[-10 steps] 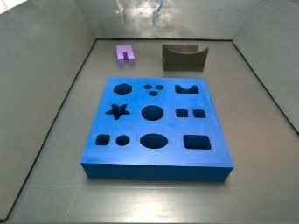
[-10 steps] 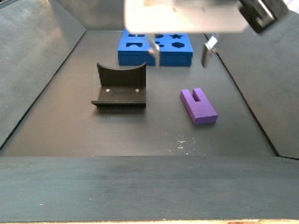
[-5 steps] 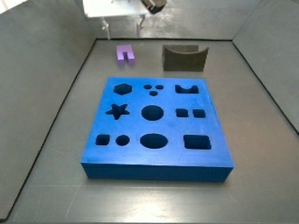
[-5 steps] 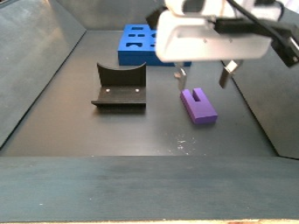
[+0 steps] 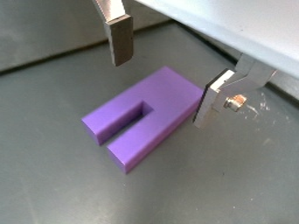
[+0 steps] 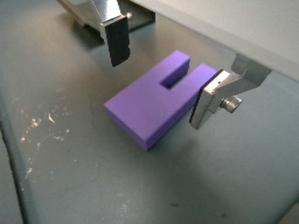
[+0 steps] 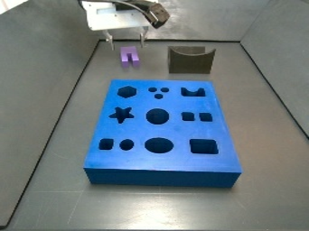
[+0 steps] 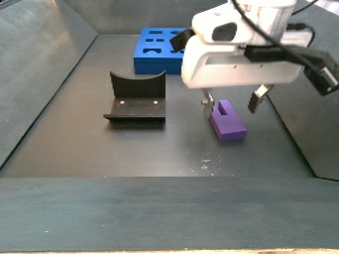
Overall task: Pick up the double-square object. Move up. Rotate the double-square object. Place the double-square object on the fixture. Regrasp the double-square object. Move to above the board. Insert the double-square object.
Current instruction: Pick up the double-square object.
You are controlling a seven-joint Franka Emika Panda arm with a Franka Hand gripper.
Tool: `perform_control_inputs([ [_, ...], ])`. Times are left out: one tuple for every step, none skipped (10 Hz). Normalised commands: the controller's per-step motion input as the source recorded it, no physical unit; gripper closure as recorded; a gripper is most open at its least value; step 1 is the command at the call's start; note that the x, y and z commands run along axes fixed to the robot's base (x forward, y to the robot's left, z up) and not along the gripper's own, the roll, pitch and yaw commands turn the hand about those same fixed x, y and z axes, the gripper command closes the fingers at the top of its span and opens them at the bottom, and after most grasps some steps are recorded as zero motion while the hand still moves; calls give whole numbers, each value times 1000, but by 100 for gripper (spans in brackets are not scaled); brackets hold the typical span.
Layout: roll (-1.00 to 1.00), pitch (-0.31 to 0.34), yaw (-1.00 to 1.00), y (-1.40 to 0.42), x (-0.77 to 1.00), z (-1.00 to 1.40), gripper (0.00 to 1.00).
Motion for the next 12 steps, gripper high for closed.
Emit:
perform_control_inputs([
  [0,-266,0,51,37,-769,0],
  [0,-280,0,51,0,-794,0],
  [0,-286,0,34,0,-777,0],
  [0,-277,0,14,0,-574,0],
  [-114,-46,0,86,0,-51,0],
  [0,0,0,0,0,0,100],
  [0,0,0,0,0,0,100],
  [0,0,0,0,0,0,100],
  [0,0,0,0,0,0,100],
  [0,0,0,0,0,0,100],
  [0,0,0,0,0,0,100],
  [0,0,0,0,0,0,100],
])
